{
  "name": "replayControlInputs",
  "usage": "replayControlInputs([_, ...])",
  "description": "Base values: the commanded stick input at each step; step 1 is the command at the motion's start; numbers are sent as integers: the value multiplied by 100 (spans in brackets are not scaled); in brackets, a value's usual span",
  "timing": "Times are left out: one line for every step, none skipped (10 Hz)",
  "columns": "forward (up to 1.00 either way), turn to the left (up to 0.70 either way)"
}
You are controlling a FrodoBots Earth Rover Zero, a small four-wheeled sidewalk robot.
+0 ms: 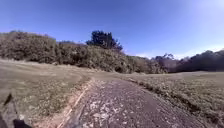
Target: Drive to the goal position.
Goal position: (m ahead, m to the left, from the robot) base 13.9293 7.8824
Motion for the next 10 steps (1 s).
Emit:
replayControlInputs([70, 0])
replayControlInputs([70, 0])
replayControlInputs([70, 0])
replayControlInputs([70, 0])
replayControlInputs([70, 0])
replayControlInputs([70, 0])
replayControlInputs([70, 0])
replayControlInputs([70, 0])
replayControlInputs([70, 0])
replayControlInputs([70, 0])
